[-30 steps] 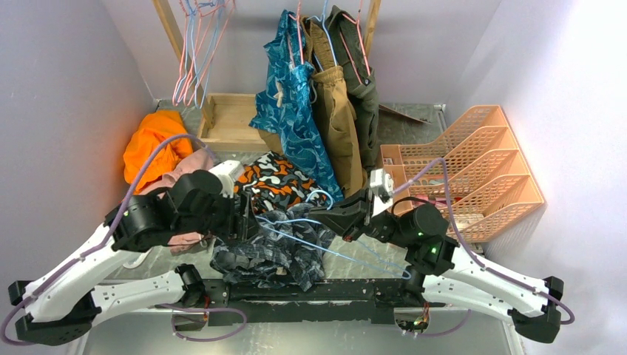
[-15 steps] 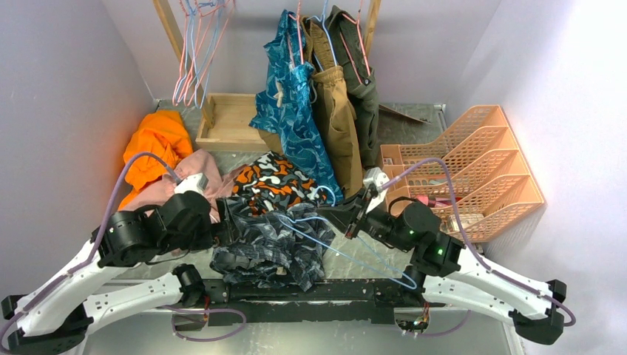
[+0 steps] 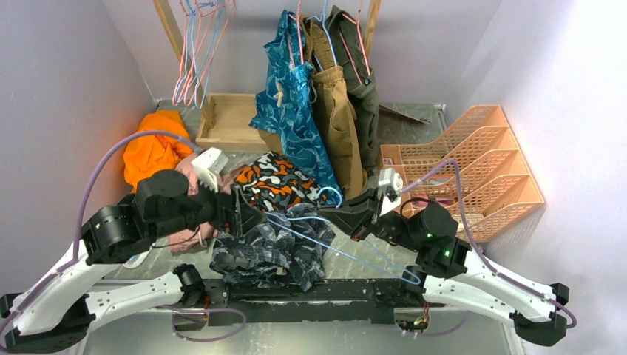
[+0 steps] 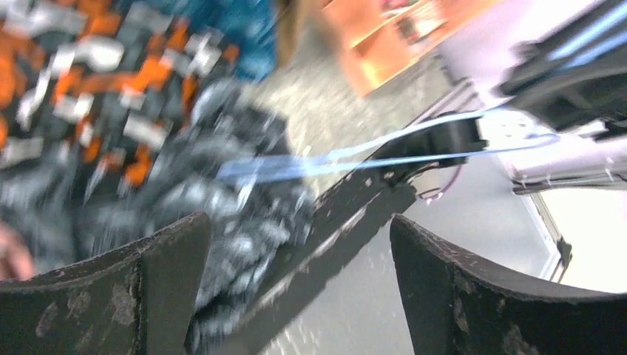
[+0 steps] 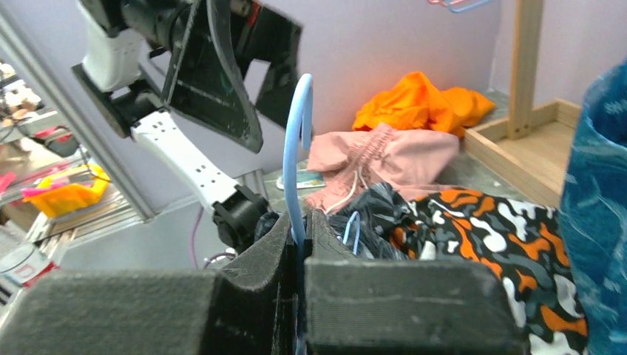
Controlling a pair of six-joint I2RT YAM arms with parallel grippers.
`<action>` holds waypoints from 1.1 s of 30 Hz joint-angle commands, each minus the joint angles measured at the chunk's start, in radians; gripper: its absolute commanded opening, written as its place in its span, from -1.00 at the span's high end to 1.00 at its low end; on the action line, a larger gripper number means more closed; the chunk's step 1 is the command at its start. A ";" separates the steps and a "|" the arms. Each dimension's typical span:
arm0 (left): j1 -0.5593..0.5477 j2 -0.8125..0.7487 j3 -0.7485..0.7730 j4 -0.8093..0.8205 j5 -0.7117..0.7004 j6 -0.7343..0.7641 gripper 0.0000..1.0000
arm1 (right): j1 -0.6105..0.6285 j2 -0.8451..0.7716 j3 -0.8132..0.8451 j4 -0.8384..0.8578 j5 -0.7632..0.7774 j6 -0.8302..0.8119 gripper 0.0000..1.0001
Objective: Place the shorts on the hanger
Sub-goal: Hang the shorts on the hanger.
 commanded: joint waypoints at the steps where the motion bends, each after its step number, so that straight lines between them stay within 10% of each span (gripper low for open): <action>1: -0.004 0.078 0.067 0.395 0.282 0.438 -0.87 | 0.000 0.053 0.085 0.112 -0.116 0.019 1.00; 9: -0.004 0.178 0.124 0.446 0.652 0.749 -0.89 | 0.000 0.099 0.168 0.100 -0.188 0.057 1.00; 22: -0.004 0.271 0.079 0.444 0.903 0.850 -0.66 | -0.001 0.151 0.221 0.072 -0.234 0.077 1.00; 27: -0.004 0.313 0.090 0.435 0.929 0.872 -0.27 | -0.001 0.168 0.250 0.053 -0.271 0.078 1.00; 31: -0.004 0.313 0.083 0.445 0.912 0.871 0.77 | -0.001 0.162 0.261 0.024 -0.267 0.071 1.00; 33: -0.004 0.306 0.080 0.445 0.881 0.862 0.86 | -0.001 0.164 0.279 -0.025 -0.242 0.055 1.00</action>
